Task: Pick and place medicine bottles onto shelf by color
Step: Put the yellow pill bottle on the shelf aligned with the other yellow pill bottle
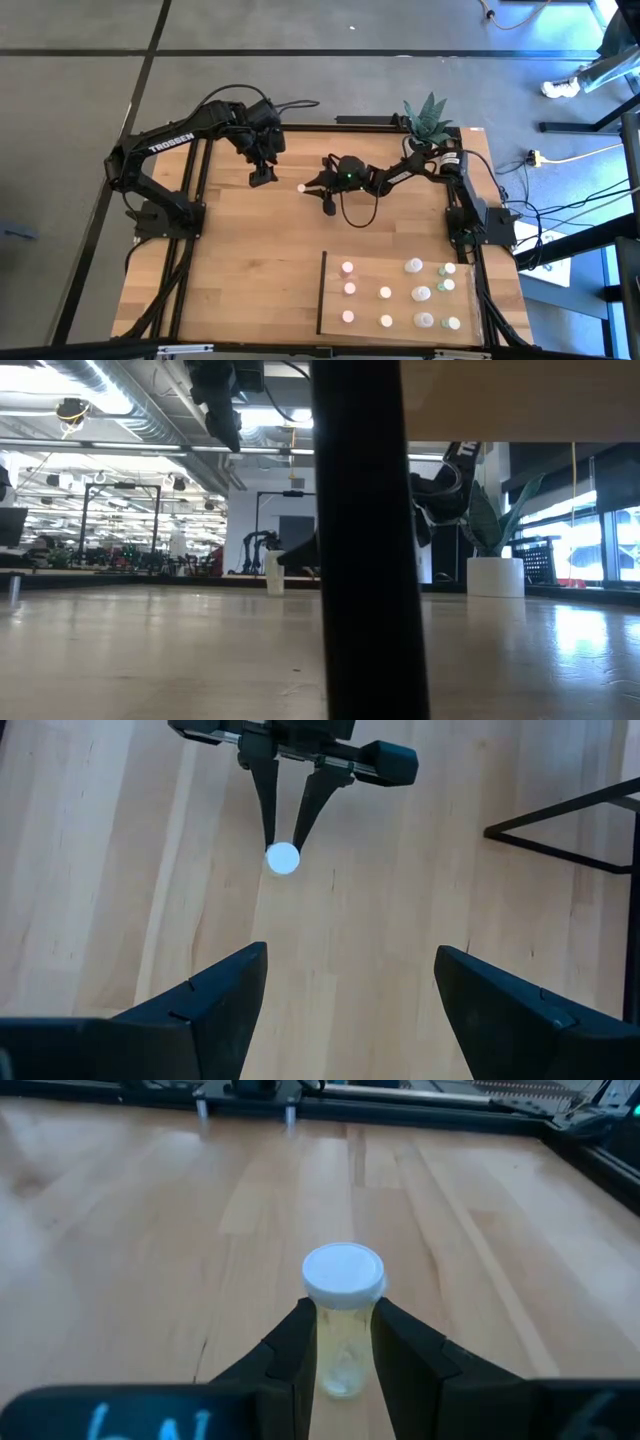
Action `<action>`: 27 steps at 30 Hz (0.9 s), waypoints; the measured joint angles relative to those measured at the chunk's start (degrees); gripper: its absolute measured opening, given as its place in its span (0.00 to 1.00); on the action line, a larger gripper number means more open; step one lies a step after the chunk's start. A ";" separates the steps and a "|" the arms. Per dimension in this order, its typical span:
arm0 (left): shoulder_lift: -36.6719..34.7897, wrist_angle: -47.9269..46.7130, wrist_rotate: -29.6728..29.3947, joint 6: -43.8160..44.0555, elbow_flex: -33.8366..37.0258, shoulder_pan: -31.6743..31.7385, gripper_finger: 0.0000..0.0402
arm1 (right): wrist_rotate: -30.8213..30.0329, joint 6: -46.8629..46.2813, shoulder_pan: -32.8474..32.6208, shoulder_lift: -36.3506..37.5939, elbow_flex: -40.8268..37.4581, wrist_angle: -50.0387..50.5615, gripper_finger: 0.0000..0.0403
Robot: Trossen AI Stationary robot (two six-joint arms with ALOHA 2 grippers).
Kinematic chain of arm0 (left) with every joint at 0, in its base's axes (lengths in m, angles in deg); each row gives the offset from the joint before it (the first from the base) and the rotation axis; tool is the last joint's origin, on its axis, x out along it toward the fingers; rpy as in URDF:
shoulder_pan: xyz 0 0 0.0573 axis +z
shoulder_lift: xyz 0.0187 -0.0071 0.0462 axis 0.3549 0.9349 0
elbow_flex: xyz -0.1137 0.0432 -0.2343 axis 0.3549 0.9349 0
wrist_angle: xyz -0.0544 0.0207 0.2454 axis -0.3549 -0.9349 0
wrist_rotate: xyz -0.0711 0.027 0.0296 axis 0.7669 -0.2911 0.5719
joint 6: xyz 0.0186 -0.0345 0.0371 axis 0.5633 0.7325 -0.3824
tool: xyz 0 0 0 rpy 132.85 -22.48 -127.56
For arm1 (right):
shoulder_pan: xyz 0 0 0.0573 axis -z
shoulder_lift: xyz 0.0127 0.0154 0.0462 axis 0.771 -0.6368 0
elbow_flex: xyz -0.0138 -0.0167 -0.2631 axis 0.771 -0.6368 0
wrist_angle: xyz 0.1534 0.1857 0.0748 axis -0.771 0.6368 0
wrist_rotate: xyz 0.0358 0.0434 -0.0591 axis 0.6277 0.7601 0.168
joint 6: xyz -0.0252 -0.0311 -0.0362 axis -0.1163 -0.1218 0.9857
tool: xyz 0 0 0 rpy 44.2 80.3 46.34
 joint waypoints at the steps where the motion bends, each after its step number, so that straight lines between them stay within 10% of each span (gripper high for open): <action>1: 0.00 0.00 0.00 -0.02 0.00 0.00 0.70 | 0.00 0.00 0.00 0.00 0.00 -0.22 0.23; 27: 0.00 0.04 -0.02 0.08 0.00 -0.02 0.70 | -0.07 -0.19 0.00 0.02 0.00 -0.21 0.46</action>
